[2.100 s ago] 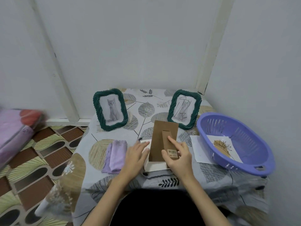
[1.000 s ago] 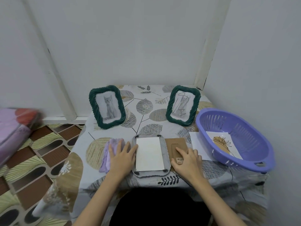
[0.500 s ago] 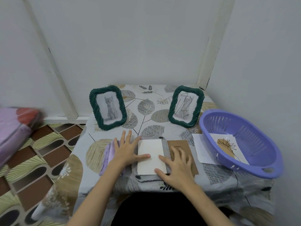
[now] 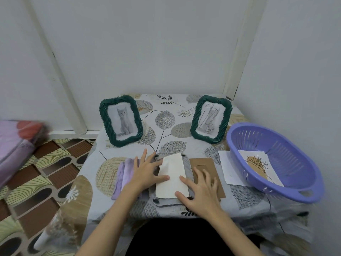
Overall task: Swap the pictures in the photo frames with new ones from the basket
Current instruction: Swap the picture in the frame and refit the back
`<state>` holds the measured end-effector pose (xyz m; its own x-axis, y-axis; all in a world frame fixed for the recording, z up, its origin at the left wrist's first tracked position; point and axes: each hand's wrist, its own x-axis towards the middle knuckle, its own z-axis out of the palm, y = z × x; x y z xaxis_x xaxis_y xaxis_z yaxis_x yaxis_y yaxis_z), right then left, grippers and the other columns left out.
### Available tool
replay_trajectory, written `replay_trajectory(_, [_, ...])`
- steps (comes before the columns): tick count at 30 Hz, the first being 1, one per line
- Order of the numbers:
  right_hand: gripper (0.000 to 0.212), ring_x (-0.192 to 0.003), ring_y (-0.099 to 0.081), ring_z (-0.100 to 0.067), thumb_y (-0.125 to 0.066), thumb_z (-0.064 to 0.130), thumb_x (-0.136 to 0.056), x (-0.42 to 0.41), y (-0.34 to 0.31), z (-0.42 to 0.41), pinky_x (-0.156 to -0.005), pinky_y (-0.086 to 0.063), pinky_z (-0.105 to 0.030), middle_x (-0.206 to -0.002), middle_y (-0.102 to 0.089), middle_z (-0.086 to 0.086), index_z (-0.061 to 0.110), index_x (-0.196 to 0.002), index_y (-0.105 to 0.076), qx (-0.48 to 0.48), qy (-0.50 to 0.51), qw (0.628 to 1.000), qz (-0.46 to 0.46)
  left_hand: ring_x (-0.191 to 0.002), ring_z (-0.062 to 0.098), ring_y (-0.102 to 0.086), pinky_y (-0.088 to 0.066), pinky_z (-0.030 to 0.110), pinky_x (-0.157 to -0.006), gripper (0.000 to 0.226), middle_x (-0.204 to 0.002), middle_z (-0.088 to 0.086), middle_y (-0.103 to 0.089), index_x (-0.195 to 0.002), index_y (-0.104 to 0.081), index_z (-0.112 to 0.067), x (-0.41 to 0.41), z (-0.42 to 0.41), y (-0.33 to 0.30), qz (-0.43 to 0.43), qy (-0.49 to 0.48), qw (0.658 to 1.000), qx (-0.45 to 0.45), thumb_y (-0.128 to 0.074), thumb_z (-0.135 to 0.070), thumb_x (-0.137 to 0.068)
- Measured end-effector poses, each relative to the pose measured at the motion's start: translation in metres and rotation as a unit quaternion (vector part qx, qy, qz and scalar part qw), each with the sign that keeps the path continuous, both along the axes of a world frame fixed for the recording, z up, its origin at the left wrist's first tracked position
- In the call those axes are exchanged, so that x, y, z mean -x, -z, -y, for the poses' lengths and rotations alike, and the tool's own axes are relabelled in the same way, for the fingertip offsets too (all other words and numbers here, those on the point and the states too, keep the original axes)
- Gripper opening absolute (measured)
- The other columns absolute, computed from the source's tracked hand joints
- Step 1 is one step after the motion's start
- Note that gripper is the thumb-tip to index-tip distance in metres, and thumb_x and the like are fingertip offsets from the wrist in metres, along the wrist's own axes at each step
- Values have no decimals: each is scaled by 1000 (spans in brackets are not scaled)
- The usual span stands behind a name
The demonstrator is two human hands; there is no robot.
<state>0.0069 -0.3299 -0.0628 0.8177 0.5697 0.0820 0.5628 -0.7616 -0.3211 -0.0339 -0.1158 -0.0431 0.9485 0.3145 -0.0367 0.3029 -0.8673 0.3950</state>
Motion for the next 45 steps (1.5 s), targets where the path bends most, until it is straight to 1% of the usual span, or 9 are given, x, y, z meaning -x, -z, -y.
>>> replay_trajectory(6, [59,-139,-7,-23,-38,75,-72,1,3,-1,-109,-4,-53,-153,-18,3,54,-126,-40,-11,1,1000,-5,-141,20,-22,-11,36,-111,50,-135,-4,-51,-129,-49,-37,6,17,-7,72,9,992,103,-66,-37,-82])
replay_trajectory(13, [64,-140,-5,-22,-31,79,-68,1,3,1,-109,-3,-53,-154,-16,6,54,-127,-38,-11,3,1000,-9,-146,13,6,12,43,-115,106,-156,-8,-15,-149,-7,-23,9,8,-5,27,-1,1000,8,-63,-65,-70])
replay_trajectory(16, [62,-141,-4,-21,-35,77,-71,1,5,1,-110,-2,-54,-154,-15,6,54,-128,-36,-10,0,1000,-14,-145,12,9,13,46,-116,111,-157,-9,-10,-149,-8,-22,6,2,-2,1,32,999,3,-63,-70,-65])
replay_trajectory(23, [59,-140,-3,-21,-37,75,-74,1,2,1,-110,-1,-53,-153,-14,5,55,-129,-33,2,-3,1000,-20,-134,19,-26,-14,36,-113,113,-131,-11,-44,-144,-26,-25,-8,-10,-8,36,41,998,41,-80,-61,-52])
replay_trajectory(27, [59,-140,-3,-21,-39,74,-75,2,0,1,-110,-1,-53,-154,-13,5,54,-130,-34,2,-3,1000,-22,-143,17,-10,-1,40,-117,118,-150,-6,-28,-148,-15,-26,-14,-13,-5,9,67,998,10,-76,-64,-54])
replay_trajectory(30, [59,-141,-3,-20,-39,74,-75,3,0,1,-110,-1,-53,-154,-13,6,53,-130,-35,-1,-3,1000,-21,-144,13,-10,5,41,-117,111,-151,-7,-29,-147,-19,-28,-14,-11,-3,12,77,996,49,-78,-57,-58])
replay_trajectory(33, [59,-141,-3,-20,-37,75,-75,3,1,1,-110,-1,-54,-154,-14,8,54,-130,-33,2,-4,1000,-20,-139,17,-25,-9,36,-116,97,-144,-1,-39,-141,-35,-23,-13,-6,-7,62,73,993,70,-83,-44,-59])
replay_trajectory(39, [59,-141,-2,-20,-39,74,-75,3,0,1,-110,0,-53,-154,-13,7,55,-130,-32,-2,-4,1000,-24,-87,20,-53,-39,10,-74,64,-106,5,-53,-123,-58,-16,-15,4,-24,233,-3,952,198,-74,6,-65])
replay_trajectory(45, [59,-141,-2,-20,-39,74,-75,3,-1,1,-111,0,-53,-154,-13,7,54,-130,-33,-1,-6,1000,-26,-60,11,-48,-39,4,-57,37,-67,-1,-54,-99,-65,-10,-15,5,-24,245,-90,932,252,-76,3,-67])
